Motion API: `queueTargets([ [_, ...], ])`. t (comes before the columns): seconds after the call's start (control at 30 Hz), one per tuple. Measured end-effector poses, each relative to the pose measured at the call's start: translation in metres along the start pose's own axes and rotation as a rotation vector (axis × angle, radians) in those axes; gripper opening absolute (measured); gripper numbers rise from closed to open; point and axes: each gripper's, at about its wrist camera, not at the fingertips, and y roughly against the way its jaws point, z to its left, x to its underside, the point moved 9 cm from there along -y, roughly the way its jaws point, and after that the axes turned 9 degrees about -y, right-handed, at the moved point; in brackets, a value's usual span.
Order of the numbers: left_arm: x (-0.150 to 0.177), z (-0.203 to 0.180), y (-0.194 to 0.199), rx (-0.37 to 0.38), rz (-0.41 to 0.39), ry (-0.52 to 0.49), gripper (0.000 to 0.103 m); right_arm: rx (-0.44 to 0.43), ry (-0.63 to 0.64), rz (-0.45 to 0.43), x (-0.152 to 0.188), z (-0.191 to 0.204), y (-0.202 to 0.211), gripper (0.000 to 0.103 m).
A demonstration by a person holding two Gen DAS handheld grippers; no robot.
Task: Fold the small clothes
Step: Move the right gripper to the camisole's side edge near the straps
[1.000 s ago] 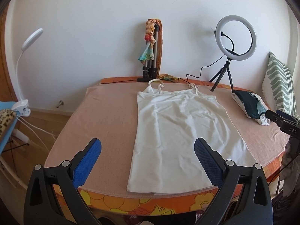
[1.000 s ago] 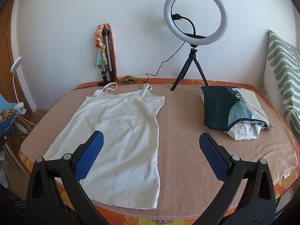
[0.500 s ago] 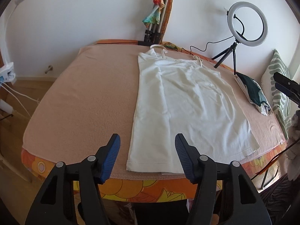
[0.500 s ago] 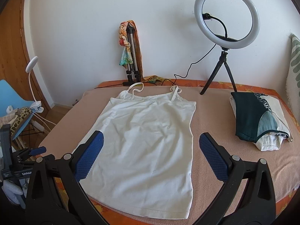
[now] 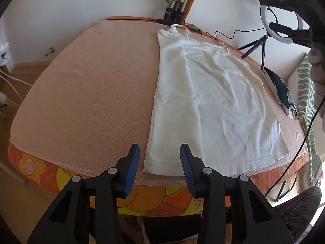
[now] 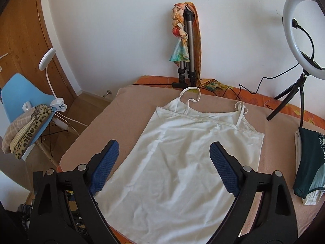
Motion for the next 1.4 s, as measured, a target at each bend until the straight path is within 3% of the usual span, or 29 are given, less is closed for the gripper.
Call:
queueTargets([
  [0.17, 0.005, 0.004, -0.008, 0.047, 0.029, 0.044, 0.033, -0.049, -0.034, 0.135, -0.013, 0.033, -0.069, 0.079],
  [0.37, 0.004, 0.007, -0.008, 0.067, 0.02, 0.062, 0.03, -0.046, -0.048, 0.251, -0.016, 0.053, -0.149, 0.067],
  [0.47, 0.004, 0.007, -0.008, 0.076, 0.019, 0.065, 0.028, -0.019, -0.051, 0.299, -0.014, 0.054, -0.183, 0.059],
  [0.67, 0.003, 0.011, -0.011, 0.108, 0.015, 0.1, 0.011, 0.048, -0.046, 0.356, -0.015, 0.049, -0.24, 0.048],
  [0.8, 0.002, 0.011, -0.012, 0.139, 0.007, 0.118, 0.008, 0.097, -0.049, 0.386, -0.013, 0.044, -0.273, 0.043],
  [0.97, 0.0, 0.011, -0.008, 0.154, -0.014, 0.127, 0.006, 0.176, 0.011, 0.401, -0.013, 0.044, -0.299, 0.041],
  [1.23, -0.004, 0.011, -0.003, 0.173, -0.04, 0.134, 0.005, 0.223, 0.019, 0.428, -0.016, 0.036, -0.318, 0.036],
  [1.33, -0.003, 0.013, -0.003, 0.179, -0.042, 0.142, 0.005, 0.261, 0.027, 0.443, -0.014, 0.033, -0.328, 0.025],
  [1.4, -0.002, 0.016, -0.001, 0.159, -0.047, 0.14, 0.005, 0.271, 0.046, 0.434, -0.014, 0.032, -0.33, 0.023],
])
